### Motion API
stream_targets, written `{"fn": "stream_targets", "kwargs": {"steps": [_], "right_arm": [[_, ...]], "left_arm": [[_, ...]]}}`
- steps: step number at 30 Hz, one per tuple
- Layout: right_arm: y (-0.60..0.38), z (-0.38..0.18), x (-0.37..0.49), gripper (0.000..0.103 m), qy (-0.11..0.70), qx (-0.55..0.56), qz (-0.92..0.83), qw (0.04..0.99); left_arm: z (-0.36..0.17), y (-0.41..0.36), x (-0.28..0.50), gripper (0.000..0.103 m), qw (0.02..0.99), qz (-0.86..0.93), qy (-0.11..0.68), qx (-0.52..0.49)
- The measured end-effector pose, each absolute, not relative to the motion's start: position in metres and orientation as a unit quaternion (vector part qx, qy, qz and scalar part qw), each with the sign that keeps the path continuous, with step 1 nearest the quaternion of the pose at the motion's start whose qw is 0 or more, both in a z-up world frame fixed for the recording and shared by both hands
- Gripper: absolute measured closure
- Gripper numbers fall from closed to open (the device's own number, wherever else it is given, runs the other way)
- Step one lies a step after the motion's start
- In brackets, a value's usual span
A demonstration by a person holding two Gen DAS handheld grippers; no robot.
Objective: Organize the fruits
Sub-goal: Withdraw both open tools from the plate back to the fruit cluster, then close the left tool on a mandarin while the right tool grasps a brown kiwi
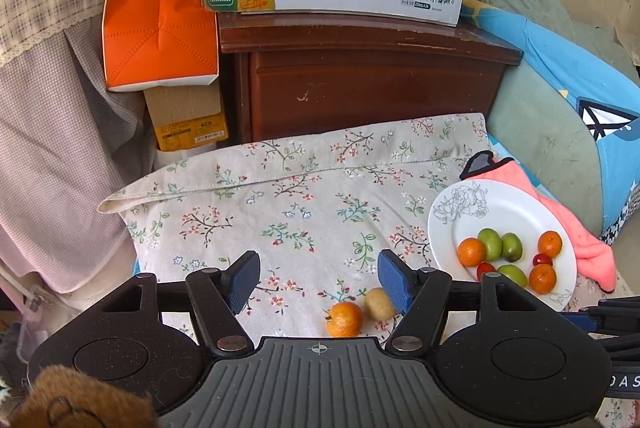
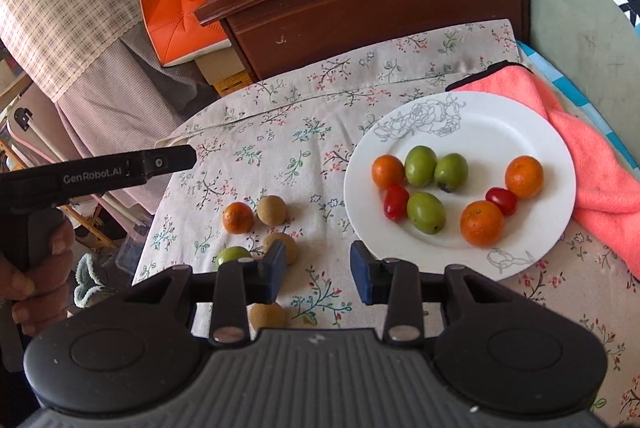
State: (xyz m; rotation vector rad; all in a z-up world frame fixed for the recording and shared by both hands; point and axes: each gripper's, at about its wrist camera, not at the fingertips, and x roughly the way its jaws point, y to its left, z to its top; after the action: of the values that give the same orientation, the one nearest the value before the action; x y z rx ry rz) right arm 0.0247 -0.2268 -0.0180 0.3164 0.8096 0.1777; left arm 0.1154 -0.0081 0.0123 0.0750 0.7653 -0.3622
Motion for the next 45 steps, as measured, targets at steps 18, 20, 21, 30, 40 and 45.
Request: {"fn": "stream_targets", "kwargs": {"steps": [18, 20, 21, 30, 40, 45], "right_arm": [[-0.176, -0.049, 0.02, 0.064, 0.449, 0.079, 0.147, 0.878], [-0.174, -0.051, 0.021, 0.064, 0.451, 0.075, 0.145, 0.877], [-0.173, -0.052, 0.021, 0.064, 0.452, 0.074, 0.144, 0.877], [-0.171, -0.056, 0.023, 0.064, 0.455, 0.068, 0.142, 0.876], [-0.165, -0.059, 0.024, 0.063, 0.449, 0.053, 0.139, 0.881], [-0.16, -0.059, 0.023, 0.063, 0.444, 0.032, 0.138, 0.885]], "left_arm": [[-0.037, -0.025, 0.124, 0.038, 0.878, -0.194, 0.425, 0.104], [-0.041, -0.028, 0.124, 0.038, 0.876, -0.198, 0.427, 0.108], [-0.043, -0.029, 0.124, 0.038, 0.875, -0.199, 0.426, 0.11], [-0.053, -0.04, 0.125, 0.039, 0.873, -0.215, 0.42, 0.123], [-0.062, -0.041, 0.133, 0.042, 0.874, -0.215, 0.421, 0.112], [-0.062, -0.042, 0.133, 0.044, 0.875, -0.217, 0.418, 0.111]]}}
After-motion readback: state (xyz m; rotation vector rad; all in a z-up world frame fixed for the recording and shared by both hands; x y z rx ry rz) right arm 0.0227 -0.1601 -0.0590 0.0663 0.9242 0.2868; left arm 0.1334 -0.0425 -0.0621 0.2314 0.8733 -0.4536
